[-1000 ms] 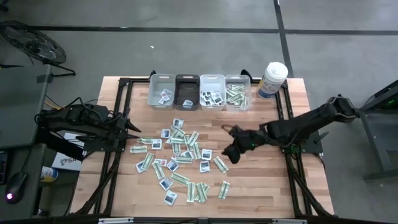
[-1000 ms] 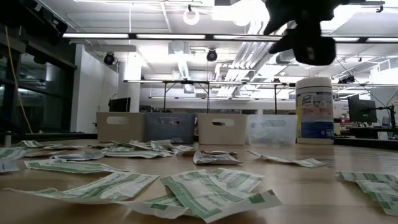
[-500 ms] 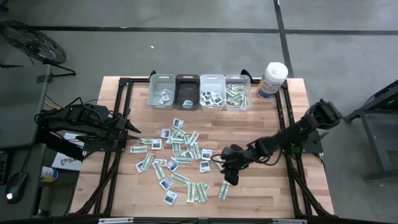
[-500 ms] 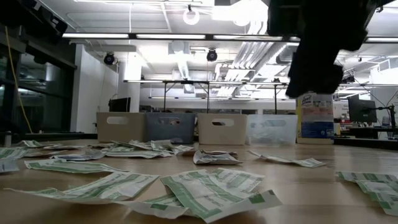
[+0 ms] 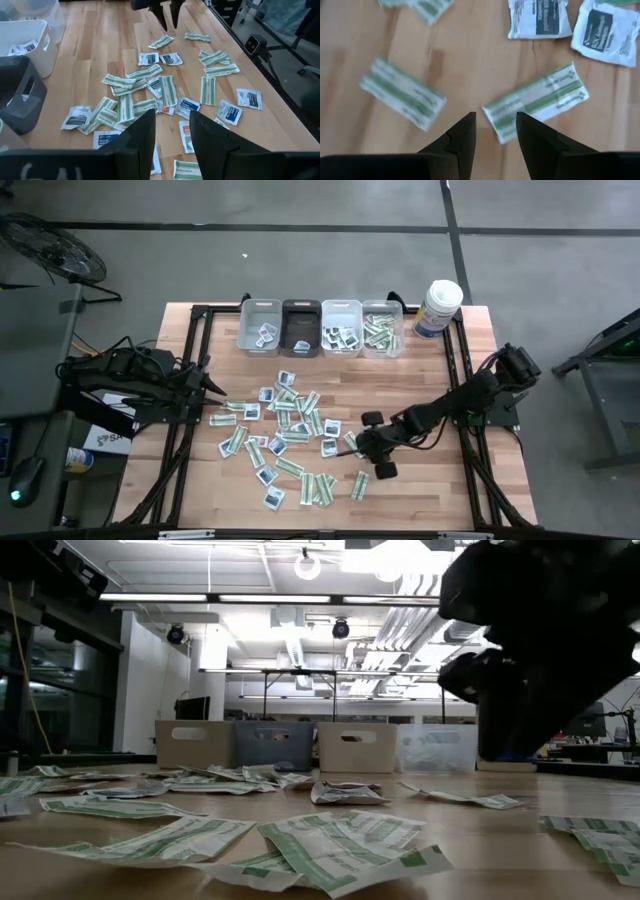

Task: Pick & Place First Aid Supplies
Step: Put the green bandage into the transparent bin

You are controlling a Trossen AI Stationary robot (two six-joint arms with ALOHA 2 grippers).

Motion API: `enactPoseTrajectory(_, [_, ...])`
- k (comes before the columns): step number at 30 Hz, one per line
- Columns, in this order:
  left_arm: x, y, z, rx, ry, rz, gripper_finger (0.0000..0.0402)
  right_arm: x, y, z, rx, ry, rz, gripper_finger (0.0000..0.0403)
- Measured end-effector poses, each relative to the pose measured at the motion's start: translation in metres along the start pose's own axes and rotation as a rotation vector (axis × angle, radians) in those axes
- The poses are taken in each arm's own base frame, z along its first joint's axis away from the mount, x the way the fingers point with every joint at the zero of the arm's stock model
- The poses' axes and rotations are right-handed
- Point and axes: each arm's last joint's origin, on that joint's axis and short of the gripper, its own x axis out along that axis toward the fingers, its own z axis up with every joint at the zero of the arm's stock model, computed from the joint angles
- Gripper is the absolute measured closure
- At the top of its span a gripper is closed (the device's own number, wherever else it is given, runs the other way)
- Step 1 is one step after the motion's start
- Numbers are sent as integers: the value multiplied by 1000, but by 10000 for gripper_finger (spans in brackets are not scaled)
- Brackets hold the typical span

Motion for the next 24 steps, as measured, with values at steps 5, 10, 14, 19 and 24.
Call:
enactPoseTrajectory(5, [0, 0, 0, -11, 0, 0, 283, 0, -1, -5, -155, 56, -7, 269])
enactPoseTrajectory(10, [0, 0, 0, -11, -1, -6, 283, 0, -2, -5, -266, 55, -41, 265])
enactPoseTrajectory(14, [0, -1, 0, -11, -1, -26, 283, 0, -5, -4, -340, 50, -75, 247])
enactPoseTrajectory(19, [0, -1, 0, -16, -2, -30, 283, 3, -7, 2, -393, -3, -38, 212])
enactPoseTrajectory(24, [0, -1, 0, -21, -1, -19, 283, 9, -6, -1, -452, 18, -19, 193])
